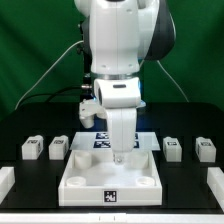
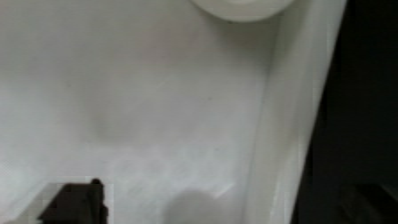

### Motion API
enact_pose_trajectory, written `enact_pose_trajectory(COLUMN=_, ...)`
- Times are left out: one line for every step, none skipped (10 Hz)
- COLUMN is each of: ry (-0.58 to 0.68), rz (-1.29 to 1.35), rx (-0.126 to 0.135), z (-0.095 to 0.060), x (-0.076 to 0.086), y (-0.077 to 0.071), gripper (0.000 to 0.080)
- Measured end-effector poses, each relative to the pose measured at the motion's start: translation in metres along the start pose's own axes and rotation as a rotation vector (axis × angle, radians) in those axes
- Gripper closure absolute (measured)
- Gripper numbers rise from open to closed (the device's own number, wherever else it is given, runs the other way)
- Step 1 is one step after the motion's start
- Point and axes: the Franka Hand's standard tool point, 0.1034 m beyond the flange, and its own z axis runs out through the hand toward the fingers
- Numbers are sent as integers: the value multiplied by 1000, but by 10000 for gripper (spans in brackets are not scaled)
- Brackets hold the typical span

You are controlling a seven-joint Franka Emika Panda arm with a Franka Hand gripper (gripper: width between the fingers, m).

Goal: Assemble one leg

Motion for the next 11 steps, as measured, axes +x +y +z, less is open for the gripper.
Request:
enact_pose_trajectory(ry=3, rz=11, rx=1, z=5, x=0, y=-2, gripper=150)
enact_pose_trajectory(ry=3, rz=16, rx=6, z=8, x=-2, y=-5, gripper=150)
enact_pose_trajectory(ry=3, rz=24, rx=9, z=9, x=-5, y=-6, gripper=150)
enact_pose_trajectory(ry=4, rz=24, rx=10, z=9, x=-5, y=-6, gripper=150)
enact_pose_trajectory(ry=4, rz=25, rx=10, z=10, x=-5, y=-6, gripper=161)
enact_pose_trajectory(ry=4, rz=25, rx=11, z=10, x=-5, y=-7, gripper=324)
enact_pose_trajectory(ry=4, rz=25, rx=11, z=10, x=-5, y=-7, gripper=324)
enact_pose_trajectory(ry=4, rz=25, rx=12, z=10, x=-5, y=-7, gripper=506)
enact_pose_trajectory(ry=4, rz=25, rx=12, z=10, x=-5, y=-7, gripper=642)
enact_pose_trajectory(ry=4, rz=26, rx=8, z=10, x=-5, y=-6, gripper=642)
enact_pose_trajectory(ry=4, rz=26, rx=4, z=9, x=-5, y=-5, gripper=739)
